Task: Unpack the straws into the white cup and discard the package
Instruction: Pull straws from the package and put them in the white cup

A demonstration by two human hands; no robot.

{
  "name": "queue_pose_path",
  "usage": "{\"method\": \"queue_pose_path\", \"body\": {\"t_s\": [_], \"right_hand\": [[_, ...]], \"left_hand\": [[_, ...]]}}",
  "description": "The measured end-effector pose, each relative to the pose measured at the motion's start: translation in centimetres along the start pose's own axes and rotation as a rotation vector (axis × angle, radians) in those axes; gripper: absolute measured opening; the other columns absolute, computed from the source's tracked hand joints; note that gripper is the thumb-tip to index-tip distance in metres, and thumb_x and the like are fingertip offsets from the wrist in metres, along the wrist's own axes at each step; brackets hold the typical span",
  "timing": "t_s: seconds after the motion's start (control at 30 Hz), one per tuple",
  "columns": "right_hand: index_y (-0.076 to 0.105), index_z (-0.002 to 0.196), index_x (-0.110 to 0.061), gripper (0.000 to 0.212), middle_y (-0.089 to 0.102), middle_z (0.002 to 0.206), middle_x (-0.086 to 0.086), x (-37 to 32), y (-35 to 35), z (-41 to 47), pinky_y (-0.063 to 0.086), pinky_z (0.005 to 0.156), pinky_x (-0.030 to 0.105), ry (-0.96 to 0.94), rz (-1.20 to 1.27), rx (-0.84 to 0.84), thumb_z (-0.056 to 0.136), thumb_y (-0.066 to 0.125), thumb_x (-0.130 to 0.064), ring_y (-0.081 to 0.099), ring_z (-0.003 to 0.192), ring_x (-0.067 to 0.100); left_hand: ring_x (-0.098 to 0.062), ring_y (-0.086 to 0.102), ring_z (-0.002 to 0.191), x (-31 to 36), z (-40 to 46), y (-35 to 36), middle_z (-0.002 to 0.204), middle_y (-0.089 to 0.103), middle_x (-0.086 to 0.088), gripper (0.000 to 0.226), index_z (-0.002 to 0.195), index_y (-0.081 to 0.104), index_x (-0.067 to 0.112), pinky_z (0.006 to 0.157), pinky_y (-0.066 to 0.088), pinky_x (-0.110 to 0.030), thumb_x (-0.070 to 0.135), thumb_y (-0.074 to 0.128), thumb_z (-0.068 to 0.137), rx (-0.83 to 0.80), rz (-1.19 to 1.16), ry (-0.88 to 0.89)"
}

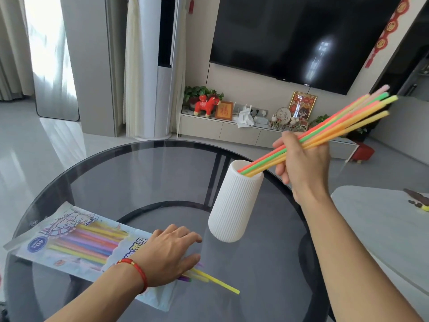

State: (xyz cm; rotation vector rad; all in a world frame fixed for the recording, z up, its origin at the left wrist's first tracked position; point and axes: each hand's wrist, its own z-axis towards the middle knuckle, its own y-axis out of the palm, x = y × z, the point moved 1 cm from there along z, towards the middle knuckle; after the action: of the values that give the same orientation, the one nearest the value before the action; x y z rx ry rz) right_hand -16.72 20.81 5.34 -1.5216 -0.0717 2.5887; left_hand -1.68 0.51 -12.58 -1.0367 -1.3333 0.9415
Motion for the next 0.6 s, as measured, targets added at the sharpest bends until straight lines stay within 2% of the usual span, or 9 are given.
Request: {"method": "queue_pose_path", "body": {"t_s": [0.13,0.2,0.23,0.3,0.37,0.43,0.47,0.53,0.6], "right_hand": [[0.075,0.071,-0.015,0.025,0.063,0.046,-0.005,0.7,1.8,0.3,0.043,0.038,0.024,0.039,-0.165,-0.219,0.09,0.067,-0.03,0.056,0.037,0.011],[0.078,0.073,-0.019,0.028,0.074,0.066,-0.005,1.1,2.3,0.3,0.058,0.059,0.036,0.1,-0.281,-0.324,0.085,0.071,-0.043,0.071,0.064,0.015],[0.078,0.077,-0.018,0.034,0.077,0.078,0.0,1.4,2.3,0.3,0.06,0.073,0.043,0.114,-0.307,-0.345,0.082,0.071,-0.052,0.074,0.079,0.019],[0.078,0.093,-0.021,0.048,0.078,0.097,0.004,1.8,2.0,0.2,0.058,0.085,0.046,0.122,-0.288,-0.374,0.076,0.072,-0.066,0.073,0.096,0.021],[0.073,0.114,-0.03,0.058,0.073,0.115,-0.002,1.9,1.5,-0.1,0.058,0.083,0.04,0.151,-0.219,-0.399,0.074,0.074,-0.072,0.069,0.102,0.013],[0.069,0.121,-0.034,0.059,0.07,0.118,-0.008,2.0,0.8,-0.4,0.05,0.07,0.029,0.154,-0.119,-0.337,0.076,0.07,-0.072,0.063,0.086,0.006],[0.07,0.117,-0.034,0.052,0.071,0.113,-0.01,2.0,0.3,-0.6,0.045,0.063,0.024,0.119,-0.059,-0.266,0.079,0.067,-0.069,0.058,0.075,0.006],[0.072,0.096,-0.031,0.027,0.068,0.09,-0.012,2.1,-1.0,-1.4,0.036,0.048,0.019,-0.006,0.098,-0.09,0.086,0.062,-0.054,0.048,0.058,0.011],[0.068,0.074,-0.022,0.023,0.057,0.067,-0.004,2.3,-2.4,-3.0,0.03,0.042,0.018,-0.121,0.211,-0.011,0.09,0.058,-0.036,0.04,0.049,0.015]], "left_hand": [[-0.012,0.042,0.122,0.2,-0.2,-0.3,0.14,0.048,0.014,0.048,0.139,0.039,0.043,0.105,0.036,-0.035,0.064,0.033,0.097,-0.013,-0.009,0.008],[-0.012,0.042,0.123,0.1,-0.4,-0.7,0.139,0.047,0.013,0.057,0.144,0.035,0.042,0.107,0.036,-0.034,0.069,0.037,0.093,-0.023,-0.032,0.028],[-0.011,0.041,0.124,0.0,-0.5,-1.0,0.138,0.046,0.013,0.065,0.146,0.032,0.042,0.109,0.035,-0.032,0.073,0.04,0.09,-0.029,-0.045,0.042],[-0.009,0.037,0.127,-0.3,-1.0,-1.7,0.139,0.042,0.015,0.087,0.151,0.025,0.042,0.115,0.028,-0.03,0.085,0.045,0.078,-0.05,-0.04,0.078],[-0.008,0.029,0.135,-0.8,-1.7,-2.3,0.145,0.034,0.018,0.11,0.155,0.012,0.042,0.121,0.017,-0.036,0.094,0.048,0.065,-0.095,0.028,0.103],[-0.008,0.015,0.146,-1.3,-2.6,-2.7,0.154,0.019,0.02,0.131,0.155,-0.01,0.041,0.125,0.005,-0.05,0.094,0.056,0.056,-0.185,0.073,0.093],[-0.006,0.007,0.149,-1.3,-3.0,-2.8,0.157,0.012,0.019,0.138,0.152,-0.021,0.042,0.125,-0.001,-0.055,0.092,0.062,0.053,-0.234,0.084,0.088],[-0.007,-0.003,0.151,-1.2,-3.5,-3.1,0.16,0.002,0.017,0.142,0.145,-0.033,0.045,0.122,-0.007,-0.062,0.08,0.071,0.055,-0.308,0.127,0.089],[-0.01,-0.001,0.152,-0.9,-3.7,-3.3,0.16,0.004,0.013,0.139,0.144,-0.035,0.046,0.121,-0.007,-0.066,0.066,0.076,0.061,-0.335,0.184,0.087]]}}
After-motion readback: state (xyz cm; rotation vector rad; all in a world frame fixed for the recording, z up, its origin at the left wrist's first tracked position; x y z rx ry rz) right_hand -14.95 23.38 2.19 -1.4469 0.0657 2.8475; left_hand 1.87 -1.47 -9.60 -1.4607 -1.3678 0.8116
